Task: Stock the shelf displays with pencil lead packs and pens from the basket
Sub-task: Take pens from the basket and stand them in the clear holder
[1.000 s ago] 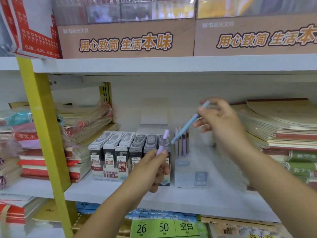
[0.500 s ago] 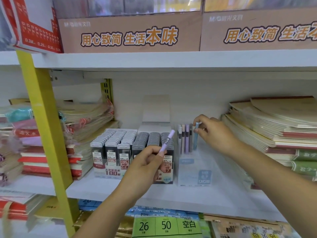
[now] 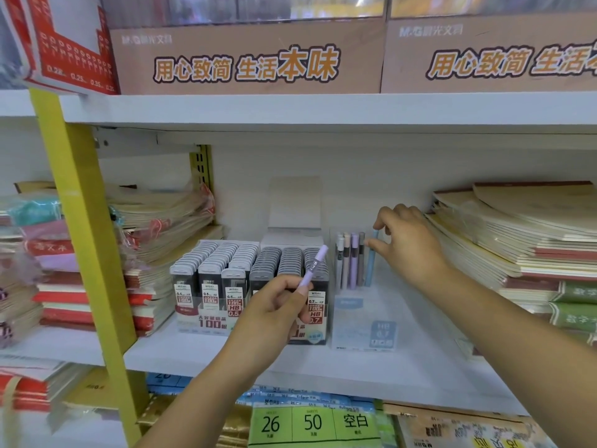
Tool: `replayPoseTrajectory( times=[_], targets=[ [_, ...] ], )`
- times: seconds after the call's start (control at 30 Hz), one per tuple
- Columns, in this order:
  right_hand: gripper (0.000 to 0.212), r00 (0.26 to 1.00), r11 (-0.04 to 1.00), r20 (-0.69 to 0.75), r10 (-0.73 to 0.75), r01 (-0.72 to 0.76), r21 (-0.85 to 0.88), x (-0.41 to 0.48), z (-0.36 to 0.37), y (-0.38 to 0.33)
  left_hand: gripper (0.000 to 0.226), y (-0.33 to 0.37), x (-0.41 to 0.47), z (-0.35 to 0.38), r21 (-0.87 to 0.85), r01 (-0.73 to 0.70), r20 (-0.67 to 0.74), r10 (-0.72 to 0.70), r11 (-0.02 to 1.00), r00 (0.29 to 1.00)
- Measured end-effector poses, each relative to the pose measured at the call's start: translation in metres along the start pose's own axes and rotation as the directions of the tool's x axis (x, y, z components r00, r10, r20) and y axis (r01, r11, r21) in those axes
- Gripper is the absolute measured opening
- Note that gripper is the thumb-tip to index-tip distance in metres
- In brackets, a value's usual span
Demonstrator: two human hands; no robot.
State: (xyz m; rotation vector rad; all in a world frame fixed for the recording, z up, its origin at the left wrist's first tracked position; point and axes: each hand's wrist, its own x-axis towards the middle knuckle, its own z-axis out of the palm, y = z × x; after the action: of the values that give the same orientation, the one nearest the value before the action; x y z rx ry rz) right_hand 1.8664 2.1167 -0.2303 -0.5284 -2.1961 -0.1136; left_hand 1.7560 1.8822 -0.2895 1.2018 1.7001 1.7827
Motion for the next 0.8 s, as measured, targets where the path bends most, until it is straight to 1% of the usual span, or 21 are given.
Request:
replayPoseTrajectory(
  times=[0.07,0.2,0.23,0.3,0.33,0.37,0.4,0.43,0.47,0.5,0.57,0.6,0.63,0.67,0.7,0.73,0.77,0.8],
  targets=[
    [0.028,0.999,0.998,0.025,0.019,-0.018,-0.054,0.001,0.002,0.000,0.021,0.001,-0.001,0.001,-0.012,0.002,-0.015,-0.002,1.000,1.000],
    [0.030,0.971,0.990,0.205,0.122,-0.105,-0.089,0.001,-0.002,0.000,0.015,0.004,-0.003,0.004,-0.056,0.018,-0.028,-0.019,0.998,0.999],
    [0.029,0.974,0.992,0.194,0.117,-0.103,-0.078,-0.001,-0.007,-0.002,0.015,0.005,-0.004,0.005,-0.067,0.018,-0.030,-0.020,0.998,0.999],
    [0.024,0.994,0.997,0.076,0.076,-0.075,-0.014,-0.007,-0.018,-0.013,0.014,0.007,-0.005,0.008,-0.065,0.020,-0.041,-0.023,0.998,0.999],
    [0.022,0.996,0.992,0.046,0.078,-0.083,0.099,-0.013,-0.023,-0.023,0.014,0.008,-0.005,0.009,-0.056,0.018,-0.046,-0.021,0.998,0.999],
    [0.020,0.989,0.949,0.091,0.116,-0.137,0.285,-0.019,-0.029,-0.035,0.014,0.010,-0.005,0.012,-0.046,0.016,-0.050,-0.018,0.999,0.999],
    [0.021,0.968,0.834,0.203,0.149,-0.233,0.500,-0.027,-0.033,-0.049,0.014,0.011,-0.005,0.015,-0.044,0.014,-0.049,-0.016,0.999,0.999],
    [0.022,0.935,0.669,0.327,0.135,-0.330,0.666,-0.034,-0.037,-0.062,0.015,0.012,-0.005,0.018,-0.039,0.011,-0.042,-0.013,0.999,0.999],
    [0.023,0.910,0.527,0.399,0.110,-0.394,0.753,-0.040,-0.039,-0.072,0.018,0.014,-0.005,0.022,-0.045,0.003,-0.031,-0.005,0.999,0.999],
    [0.024,0.902,0.444,0.423,0.084,-0.414,0.795,-0.044,-0.042,-0.078,0.022,0.016,-0.006,0.026,-0.043,-0.006,-0.022,0.005,0.999,1.000],
    [0.022,0.918,0.330,0.390,0.065,-0.389,0.860,-0.046,-0.049,-0.083,0.024,0.017,-0.004,0.031,0.016,-0.051,-0.033,0.051,0.999,0.998],
    [0.020,0.931,0.282,0.354,0.086,-0.364,0.888,-0.043,-0.055,-0.082,0.022,0.017,-0.003,0.032,0.098,-0.113,-0.063,0.119,0.989,0.991],
    [0.017,0.944,0.257,0.303,0.134,-0.328,0.909,-0.039,-0.059,-0.077,0.015,0.017,-0.002,0.030,0.235,-0.202,-0.110,0.233,0.951,0.966],
    [0.016,0.951,0.273,0.238,0.199,-0.287,0.918,-0.034,-0.063,-0.070,0.008,0.018,0.000,0.027,0.405,-0.280,-0.137,0.360,0.870,0.923],
    [0.015,0.953,0.341,0.159,0.257,-0.244,0.908,-0.028,-0.067,-0.062,0.020,0.021,0.002,0.024,0.593,-0.325,-0.125,0.484,0.736,0.866],
    [0.016,0.955,0.443,0.084,0.284,-0.209,0.872,-0.022,-0.069,-0.053,0.037,0.021,0.005,0.021,0.729,-0.342,-0.064,0.556,0.593,0.829],
    [0.018,0.961,0.552,0.037,0.273,-0.188,0.812,-0.016,-0.068,-0.046,0.050,0.021,0.009,0.018,0.816,-0.336,0.021,0.557,0.471,0.830],
    [0.020,0.971,0.650,0.033,0.238,-0.184,0.737,-0.012,-0.063,-0.040,0.060,0.020,0.013,0.017,0.871,-0.331,0.104,0.523,0.363,0.846]
  ],
)
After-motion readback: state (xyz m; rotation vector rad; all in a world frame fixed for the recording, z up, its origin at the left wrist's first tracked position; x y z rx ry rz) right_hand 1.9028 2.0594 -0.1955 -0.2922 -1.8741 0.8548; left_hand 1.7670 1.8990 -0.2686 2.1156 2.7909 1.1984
